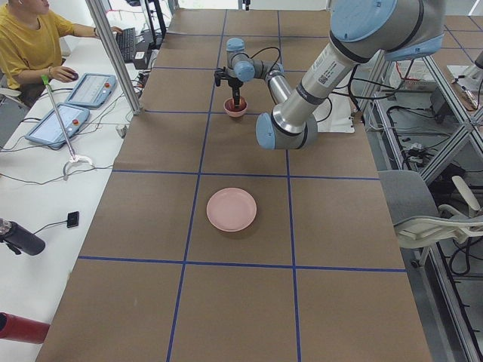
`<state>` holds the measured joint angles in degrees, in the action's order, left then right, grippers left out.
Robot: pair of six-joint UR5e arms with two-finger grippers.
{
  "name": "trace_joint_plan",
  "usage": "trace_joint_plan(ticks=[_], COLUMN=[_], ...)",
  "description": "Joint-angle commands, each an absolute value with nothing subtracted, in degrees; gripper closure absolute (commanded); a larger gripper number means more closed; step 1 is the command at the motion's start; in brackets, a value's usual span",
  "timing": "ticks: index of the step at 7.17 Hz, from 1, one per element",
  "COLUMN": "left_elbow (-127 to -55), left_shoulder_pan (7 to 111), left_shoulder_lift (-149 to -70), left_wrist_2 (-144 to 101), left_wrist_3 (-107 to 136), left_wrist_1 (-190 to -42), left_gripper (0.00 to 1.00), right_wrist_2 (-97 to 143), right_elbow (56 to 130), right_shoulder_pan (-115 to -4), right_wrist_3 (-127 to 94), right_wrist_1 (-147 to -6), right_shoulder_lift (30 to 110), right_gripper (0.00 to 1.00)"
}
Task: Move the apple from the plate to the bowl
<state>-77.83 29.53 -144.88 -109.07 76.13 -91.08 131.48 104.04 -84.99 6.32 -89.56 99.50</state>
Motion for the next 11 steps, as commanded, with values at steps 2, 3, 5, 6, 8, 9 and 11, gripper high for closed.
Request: trace_joint_plan(ticks=[2, 3, 5, 6, 8, 9, 11], left_elbow=[-78.48, -80.57, -89.15, -98.26, -109.38, -110.47, -110.48], left_shoulder_pan=[29.62, 30.05, 31.81, 33.99, 44.15, 50.3, 64.01], left_shoulder_lift=[-144.58, -144.49, -139.35, -132.26, -119.94, -114.4, -105.43], left_wrist_2=[-109.07, -108.99, -109.69, -111.69, -119.58, -123.1, -131.35], left_wrist_3=[75.94, 75.68, 74.19, 67.48, 52.64, 44.03, 31.07], left_wrist_1=[-90.97, -90.62, -89.3, -86.25, -81.32, -80.95, -81.03], left_gripper=[0.02, 0.02, 0.02, 0.02, 0.02, 0.02, 0.02], right_wrist_2=[131.4, 131.4, 131.22, 131.13, 130.78, 130.78, 130.78], right_elbow=[104.06, 103.98, 103.89, 103.63, 102.58, 102.05, 101.07], right_shoulder_pan=[-84.99, -84.99, -84.99, -85.08, -87.87, -89.8, -92.63], right_wrist_3=[6.33, 6.33, 6.24, 5.54, 5.1, 5.01, 5.01], right_wrist_1=[-89.56, -89.56, -89.56, -89.65, -90.0, -90.0, -89.91], right_shoulder_lift=[99.49, 99.58, 99.58, 99.58, 99.67, 100.45, 100.46], right_gripper=[0.0, 0.0, 0.0, 0.0, 0.0, 0.0, 0.0])
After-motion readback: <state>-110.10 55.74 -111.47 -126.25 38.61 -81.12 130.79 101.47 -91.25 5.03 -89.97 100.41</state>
